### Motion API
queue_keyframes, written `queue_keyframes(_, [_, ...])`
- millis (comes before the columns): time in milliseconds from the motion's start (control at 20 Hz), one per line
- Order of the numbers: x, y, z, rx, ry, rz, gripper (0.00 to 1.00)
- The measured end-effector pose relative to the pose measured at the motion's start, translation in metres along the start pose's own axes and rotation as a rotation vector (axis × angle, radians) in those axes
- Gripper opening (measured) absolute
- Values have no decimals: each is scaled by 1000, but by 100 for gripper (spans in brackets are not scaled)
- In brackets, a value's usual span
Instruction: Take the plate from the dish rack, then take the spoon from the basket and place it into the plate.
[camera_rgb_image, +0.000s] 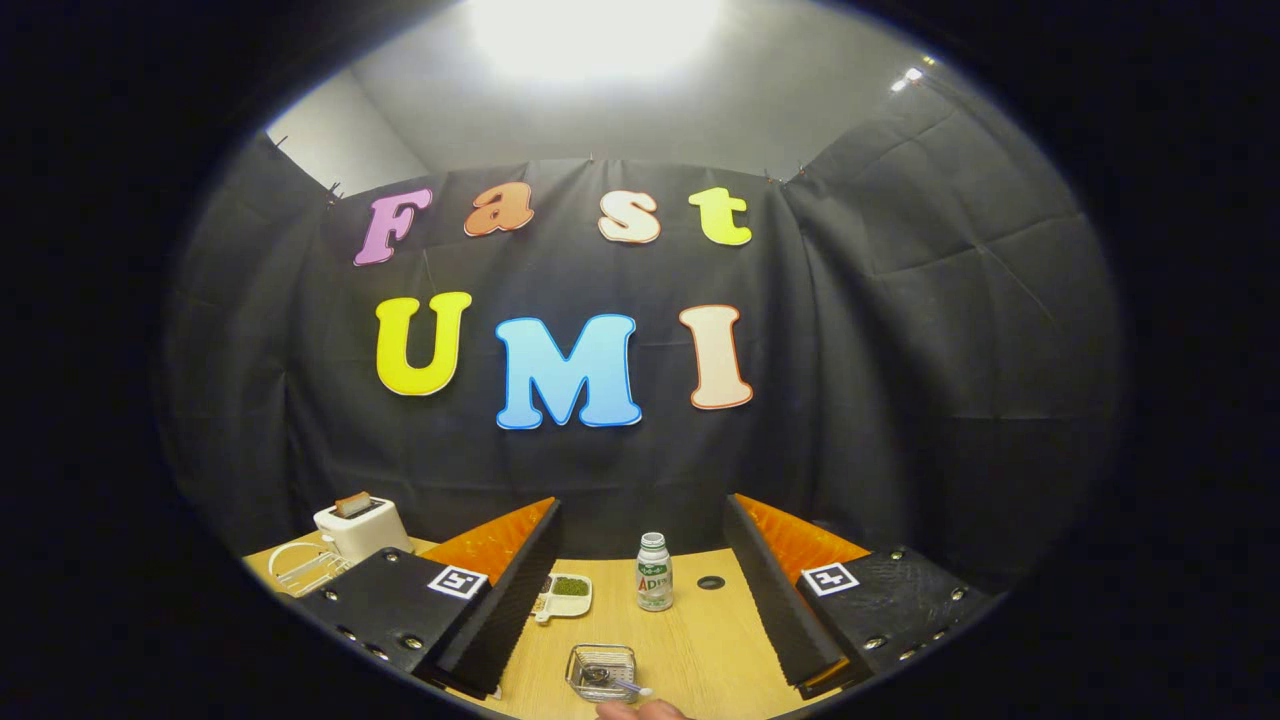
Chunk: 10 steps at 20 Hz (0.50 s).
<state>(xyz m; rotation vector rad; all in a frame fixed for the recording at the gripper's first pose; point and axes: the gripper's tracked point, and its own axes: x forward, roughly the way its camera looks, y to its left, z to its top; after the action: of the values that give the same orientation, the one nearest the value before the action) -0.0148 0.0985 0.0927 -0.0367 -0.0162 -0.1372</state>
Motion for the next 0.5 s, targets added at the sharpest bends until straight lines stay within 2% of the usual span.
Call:
queue_keyframes(250, [6,32,12,4,-7,73,98])
queue_keyframes(500, [20,47,22,9,28,76,98])
